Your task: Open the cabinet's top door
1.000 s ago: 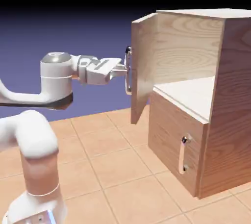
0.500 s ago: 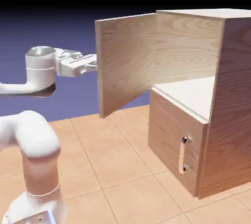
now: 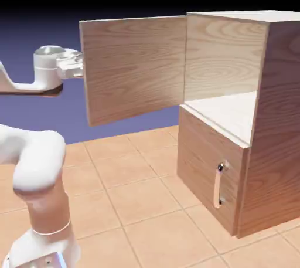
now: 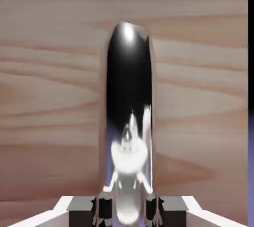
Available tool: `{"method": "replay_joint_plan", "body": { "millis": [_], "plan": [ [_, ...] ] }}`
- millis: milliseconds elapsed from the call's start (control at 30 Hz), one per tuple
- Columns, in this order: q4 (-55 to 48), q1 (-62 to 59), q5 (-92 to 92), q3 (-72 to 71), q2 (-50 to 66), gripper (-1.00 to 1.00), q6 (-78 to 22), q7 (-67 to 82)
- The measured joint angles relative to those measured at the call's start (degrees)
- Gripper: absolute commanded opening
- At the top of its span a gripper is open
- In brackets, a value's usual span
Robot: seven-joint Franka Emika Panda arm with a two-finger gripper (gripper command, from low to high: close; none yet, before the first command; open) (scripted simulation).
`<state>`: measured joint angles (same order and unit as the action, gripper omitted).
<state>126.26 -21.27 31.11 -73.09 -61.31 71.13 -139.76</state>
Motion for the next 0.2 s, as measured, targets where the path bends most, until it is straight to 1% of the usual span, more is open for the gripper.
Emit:
{"method": "replay_joint_plan", "body": {
  "millis": [200],
  "plan": [
    [-12.5, -12.0, -3.1, -6.6, -1.1, -1.0, -9.0, 2.0]
  ]
}}
